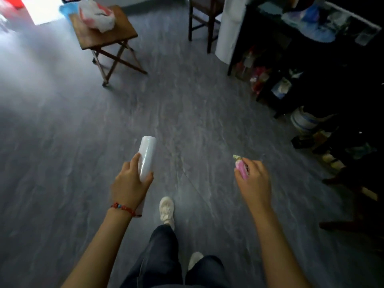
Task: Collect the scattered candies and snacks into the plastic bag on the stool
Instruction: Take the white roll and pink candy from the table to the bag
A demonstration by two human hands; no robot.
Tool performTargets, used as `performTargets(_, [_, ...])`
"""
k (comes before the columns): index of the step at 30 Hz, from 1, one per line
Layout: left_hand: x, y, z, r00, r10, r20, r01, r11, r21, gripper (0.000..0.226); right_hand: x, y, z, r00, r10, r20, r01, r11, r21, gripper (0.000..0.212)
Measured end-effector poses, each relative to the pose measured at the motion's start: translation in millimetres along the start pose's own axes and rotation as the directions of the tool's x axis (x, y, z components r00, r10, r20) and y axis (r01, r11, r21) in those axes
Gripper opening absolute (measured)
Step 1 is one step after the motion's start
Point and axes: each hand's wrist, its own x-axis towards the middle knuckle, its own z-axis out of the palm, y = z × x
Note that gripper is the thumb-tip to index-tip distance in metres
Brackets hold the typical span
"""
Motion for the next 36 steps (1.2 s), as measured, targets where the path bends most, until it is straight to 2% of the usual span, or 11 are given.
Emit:
performTargets(16, [308, -49, -45, 0.989, -0.1, -0.107, 0.096, 0.994, -0.043, 0.06, 263, -129, 199, 0.982, -0.157, 0.103, 0.148, 0.985, 0.093, 0.024])
performTargets(23, [418, -54, -38, 0.973, -0.199, -0.121, 0.195, 0.98, -0.039, 0.062, 375, -152, 273, 0.969, -0.195, 0.155, 0.18, 0.978, 0.103, 0.024])
performTargets(36, [659, -21, -37, 0.94, -0.275, -0.2, 0.271, 0.961, -0.049, 0.061, 629, -195, 397, 0.925, -0.304, 0.229, 0.271, 0.948, 0.167, 0.02])
